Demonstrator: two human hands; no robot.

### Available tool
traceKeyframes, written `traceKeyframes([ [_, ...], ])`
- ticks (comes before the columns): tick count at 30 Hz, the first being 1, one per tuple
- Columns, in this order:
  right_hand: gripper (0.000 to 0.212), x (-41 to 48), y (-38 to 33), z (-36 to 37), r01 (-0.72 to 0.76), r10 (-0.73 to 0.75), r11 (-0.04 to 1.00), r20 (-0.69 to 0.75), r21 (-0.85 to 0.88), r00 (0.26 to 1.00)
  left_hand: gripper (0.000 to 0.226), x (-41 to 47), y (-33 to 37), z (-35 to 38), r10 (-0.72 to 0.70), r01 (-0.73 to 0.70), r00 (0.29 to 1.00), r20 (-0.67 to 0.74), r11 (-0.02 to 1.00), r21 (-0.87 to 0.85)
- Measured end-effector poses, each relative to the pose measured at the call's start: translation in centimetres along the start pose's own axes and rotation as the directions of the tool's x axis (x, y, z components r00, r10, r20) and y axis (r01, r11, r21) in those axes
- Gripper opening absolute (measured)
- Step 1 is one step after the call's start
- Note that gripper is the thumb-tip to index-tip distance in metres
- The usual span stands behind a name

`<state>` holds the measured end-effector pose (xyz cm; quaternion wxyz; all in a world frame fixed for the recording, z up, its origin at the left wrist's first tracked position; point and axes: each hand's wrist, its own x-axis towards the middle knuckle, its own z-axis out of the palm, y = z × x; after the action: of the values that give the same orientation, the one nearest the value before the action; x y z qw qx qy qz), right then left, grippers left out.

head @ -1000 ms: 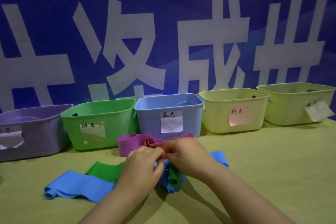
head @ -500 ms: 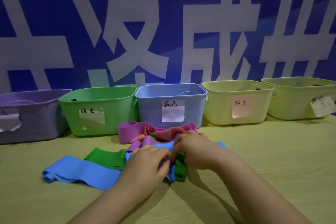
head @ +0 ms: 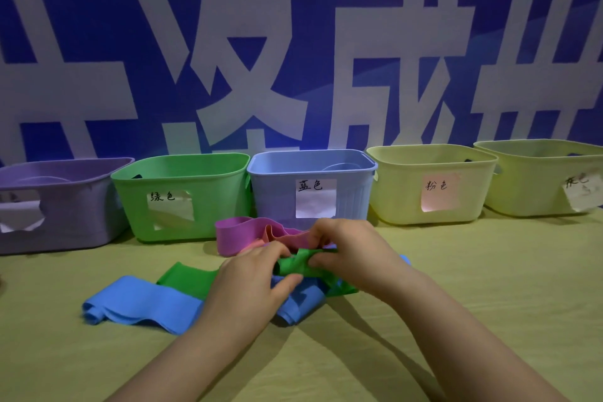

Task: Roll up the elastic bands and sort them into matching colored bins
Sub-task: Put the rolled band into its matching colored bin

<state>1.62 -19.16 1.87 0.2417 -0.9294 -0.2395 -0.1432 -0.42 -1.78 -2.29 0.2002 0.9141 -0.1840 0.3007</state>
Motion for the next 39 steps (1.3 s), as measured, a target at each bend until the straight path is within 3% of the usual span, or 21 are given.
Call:
traceKeyframes([
  [5, 0.009, 0.2, -0.1, 0.0, 0.042, -0.043, 0.999, -0.11, -0.008, 0.993, 0.083, 0.2, -1.2, -0.1, -0.145, 0.131, 0.985, 0.093, 0.981, 0.147],
  [7, 0.008, 0.2, -0.2, 0.0, 0.056, -0.055, 0.998, -0.164, 0.003, 0.985, 0.078, 0.4, -1.4, -0.3, -0.132, 0.13, 0.991, 0.031, 0.99, 0.056],
  [12, 0.014, 0.1, -0.8, 0.7, 0.12, -0.105, 0.991, -0.222, 0.056, 0.969, 0.043, 0.8, -1.0, -0.3, 0.123, -0.132, 0.98, -0.155, 0.99, -0.052],
  [18, 0.026, -0.1, -1.7, 0.7, 0.224, -0.187, 0.969, -0.286, 0.102, 0.94, 0.022, 0.6, -0.8, -0.4, 0.119, -0.132, 0.966, -0.23, 0.991, -0.038],
  [21, 0.042, -0.4, -1.8, 0.5, 0.185, -0.143, 0.964, -0.216, 0.19, 0.966, 0.015, 0.6, -1.1, -0.9, 0.087, -0.097, 0.972, -0.218, 0.995, -0.033],
  [24, 0.056, -0.4, -1.2, 0.6, 0.057, -0.046, 0.986, -0.077, 0.155, 0.996, 0.015, 0.5, -1.0, -1.0, 0.006, -0.028, 0.975, -0.221, 0.995, -0.1],
  [29, 0.046, -0.3, -0.7, 1.1, -0.037, 0.019, 0.989, 0.125, 0.144, 0.992, 0.008, 0.3, -0.5, -1.2, -0.085, 0.044, 0.971, -0.224, 0.983, -0.181],
  [34, 0.047, -0.1, -0.6, 1.7, -0.03, -0.015, 0.963, 0.164, 0.266, 0.986, 0.01, 0.4, -0.5, -1.7, -0.118, 0.063, 0.956, -0.269, 0.977, -0.205],
  [37, 0.058, 0.0, -0.3, 2.4, -0.04, -0.019, 0.934, 0.161, 0.354, 0.987, 0.016, 0.4, -0.5, -1.9, -0.127, 0.059, 0.944, -0.303, 0.973, -0.224],
  [39, 0.071, 0.1, -0.2, 2.5, -0.092, 0.002, 0.86, 0.176, 0.502, 0.984, 0.019, 0.3, -0.4, -2.0, -0.107, 0.035, 0.94, -0.323, 0.974, -0.222],
])
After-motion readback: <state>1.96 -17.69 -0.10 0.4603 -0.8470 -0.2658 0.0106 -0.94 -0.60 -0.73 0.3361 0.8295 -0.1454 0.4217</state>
